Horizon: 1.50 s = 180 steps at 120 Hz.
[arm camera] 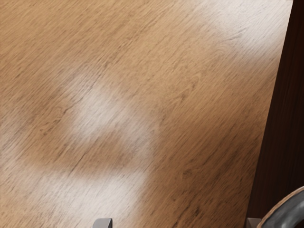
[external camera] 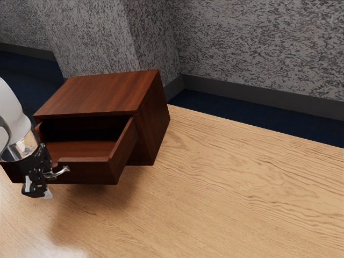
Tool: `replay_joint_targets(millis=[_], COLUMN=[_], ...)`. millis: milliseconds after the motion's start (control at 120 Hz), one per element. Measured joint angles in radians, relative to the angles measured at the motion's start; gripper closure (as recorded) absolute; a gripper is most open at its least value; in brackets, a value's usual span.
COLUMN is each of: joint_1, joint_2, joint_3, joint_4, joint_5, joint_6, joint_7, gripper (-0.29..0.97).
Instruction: Pull the drawer handle with one arm to open the drawer
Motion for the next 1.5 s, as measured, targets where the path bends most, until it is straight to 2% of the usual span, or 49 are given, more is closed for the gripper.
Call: replay_joint_targets(millis=[733,1500], joint_1=[0.003,0.010], joint_2=[0.014,0.055], joint_3=[0.001,0.002], joint_4=[0.034,0.099], joint_5=[0.009,0.001], joint_6=[0.014,-0.036], joint_7=[-0.005,-0.010], gripper=[0.56,0.48])
